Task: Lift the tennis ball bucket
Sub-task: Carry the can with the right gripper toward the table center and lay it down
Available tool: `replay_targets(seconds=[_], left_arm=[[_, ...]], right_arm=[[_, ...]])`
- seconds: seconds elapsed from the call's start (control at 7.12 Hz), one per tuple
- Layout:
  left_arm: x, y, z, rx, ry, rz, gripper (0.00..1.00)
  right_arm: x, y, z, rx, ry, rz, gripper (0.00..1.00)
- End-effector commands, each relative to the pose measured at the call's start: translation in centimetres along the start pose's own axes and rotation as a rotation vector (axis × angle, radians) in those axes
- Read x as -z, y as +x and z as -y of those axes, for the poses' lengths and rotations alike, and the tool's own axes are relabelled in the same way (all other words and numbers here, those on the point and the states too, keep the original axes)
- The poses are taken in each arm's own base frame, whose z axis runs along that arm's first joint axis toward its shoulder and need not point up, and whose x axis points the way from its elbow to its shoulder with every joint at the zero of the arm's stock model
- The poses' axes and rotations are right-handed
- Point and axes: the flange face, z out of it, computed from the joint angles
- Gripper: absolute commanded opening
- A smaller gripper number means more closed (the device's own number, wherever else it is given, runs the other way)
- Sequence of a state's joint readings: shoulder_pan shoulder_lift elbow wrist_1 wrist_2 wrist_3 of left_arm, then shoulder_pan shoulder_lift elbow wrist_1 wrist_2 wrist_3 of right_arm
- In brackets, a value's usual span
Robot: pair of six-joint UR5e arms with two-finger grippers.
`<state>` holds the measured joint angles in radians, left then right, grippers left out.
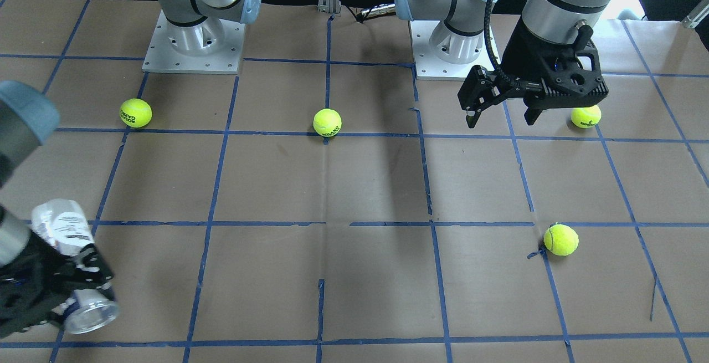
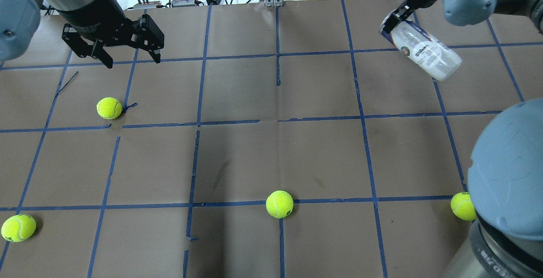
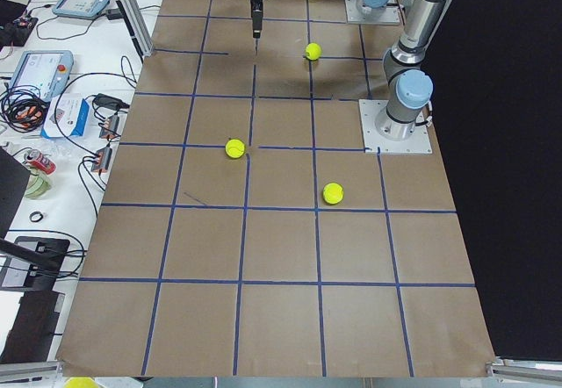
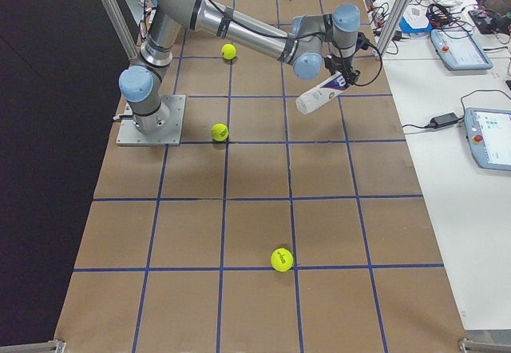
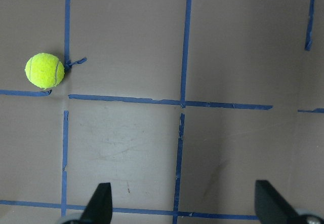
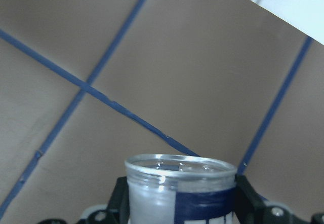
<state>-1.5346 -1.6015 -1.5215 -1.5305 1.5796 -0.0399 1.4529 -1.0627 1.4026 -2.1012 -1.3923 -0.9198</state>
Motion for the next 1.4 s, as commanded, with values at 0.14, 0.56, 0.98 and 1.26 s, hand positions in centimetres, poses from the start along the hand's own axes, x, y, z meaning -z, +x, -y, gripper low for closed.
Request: replay_targets(seconds=[0.14,0.56,0.98,1.26], left_arm=[[0.0,0.1,0.0,-0.001,0.001,-0.001,1.00],[0.0,0.0,0.0,0.001,-0.001,0.000,1.00],[0.0,0.0,0.1,0.001,0.001,0.000,1.00],[0.0,0.0,0.1,0.001,-0.001,-0.004,1.00]], right_arm=[[-6.2,-18.4,10.7,0.504,0.013,0.089,0.34],[-7.9,-28.4,13.6,0.714,0.181,0.296,0.35],[-10.6,-30.5,12.4,0.745,0.160,0.356,0.46],[-10.9,-34.3,13.3,0.791,0.155,0.375,0.57]])
